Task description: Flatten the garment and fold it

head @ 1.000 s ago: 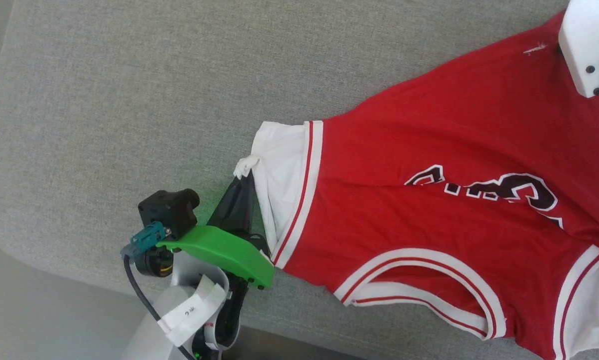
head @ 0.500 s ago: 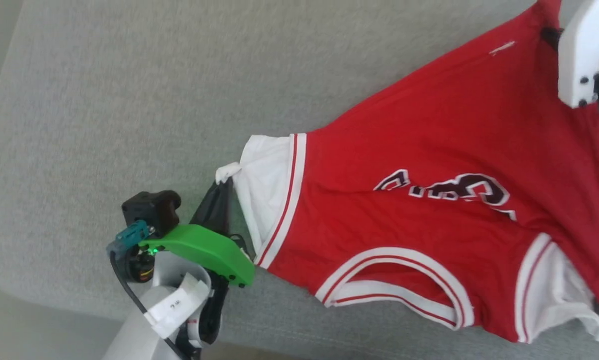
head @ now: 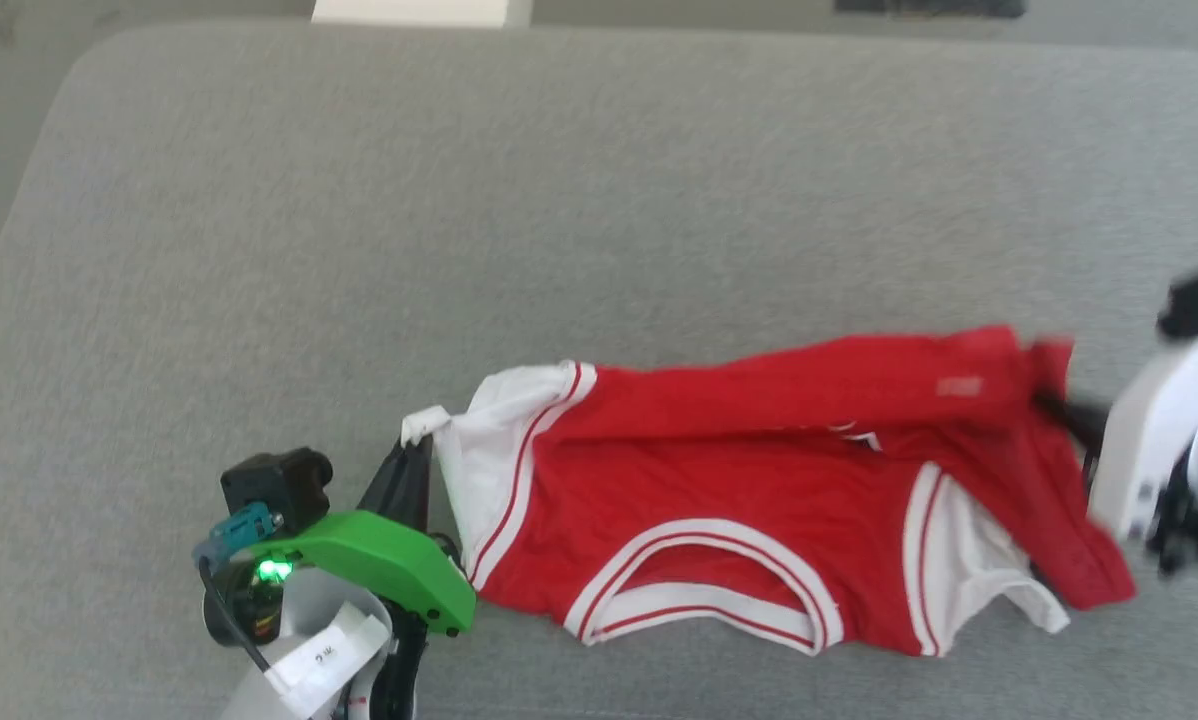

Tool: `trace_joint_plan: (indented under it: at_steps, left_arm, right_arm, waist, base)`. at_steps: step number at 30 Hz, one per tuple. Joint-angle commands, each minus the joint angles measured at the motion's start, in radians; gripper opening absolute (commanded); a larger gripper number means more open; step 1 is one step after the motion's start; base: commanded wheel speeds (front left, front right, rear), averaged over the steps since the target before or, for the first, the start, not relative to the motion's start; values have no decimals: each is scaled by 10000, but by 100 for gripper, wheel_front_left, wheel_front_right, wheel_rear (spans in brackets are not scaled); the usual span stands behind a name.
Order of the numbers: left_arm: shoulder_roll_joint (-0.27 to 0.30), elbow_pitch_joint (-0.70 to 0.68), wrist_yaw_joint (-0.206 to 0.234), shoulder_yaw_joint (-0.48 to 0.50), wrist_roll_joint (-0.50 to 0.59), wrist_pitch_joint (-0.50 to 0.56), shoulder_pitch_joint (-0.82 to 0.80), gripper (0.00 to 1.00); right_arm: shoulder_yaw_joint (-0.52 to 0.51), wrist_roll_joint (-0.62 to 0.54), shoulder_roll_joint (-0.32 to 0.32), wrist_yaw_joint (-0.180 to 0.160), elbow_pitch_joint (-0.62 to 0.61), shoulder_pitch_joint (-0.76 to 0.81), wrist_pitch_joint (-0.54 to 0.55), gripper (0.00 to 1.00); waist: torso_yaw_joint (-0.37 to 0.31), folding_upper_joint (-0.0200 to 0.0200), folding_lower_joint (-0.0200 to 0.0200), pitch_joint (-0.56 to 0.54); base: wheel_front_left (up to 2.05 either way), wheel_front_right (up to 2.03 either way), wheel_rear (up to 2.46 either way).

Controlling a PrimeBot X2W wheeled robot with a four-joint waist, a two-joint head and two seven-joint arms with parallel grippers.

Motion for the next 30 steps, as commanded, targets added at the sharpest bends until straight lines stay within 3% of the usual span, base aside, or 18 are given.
trace_joint_plan:
  at_steps: [1,7,14,22,30]
  left_arm:
    - [60,-23,69,18,-144,27,133,0]
    - [57,11,59,-2,-265,28,343,0]
    - [153,101,-201,59,-453,35,114,0]
    - [765,-121,-764,151,-297,703,-1995,0]
    - [1168,38,-1307,72,200,1433,-5183,0]
  right_arm:
    - [-161,62,252,-13,-208,512,39,0]
    - [-927,179,1211,-13,-689,2297,240,0]
    - [-1481,208,1594,-13,-1088,2462,286,0]
    - [-1583,420,763,-13,-1916,589,1142,0]
    - [-1640,754,-302,-13,-1795,-1717,2218,0]
  waist:
    - [-629,0,1,-690]
    - [-536,0,1,-881]
    - [-418,0,1,-1105]
    - [-323,0,1,-1362]
    - [-239,0,1,-1673]
  base:
    - [0,0,0]
    - [0,0,0]
    - [0,0,0]
    - [0,0,0]
    - [0,0,0]
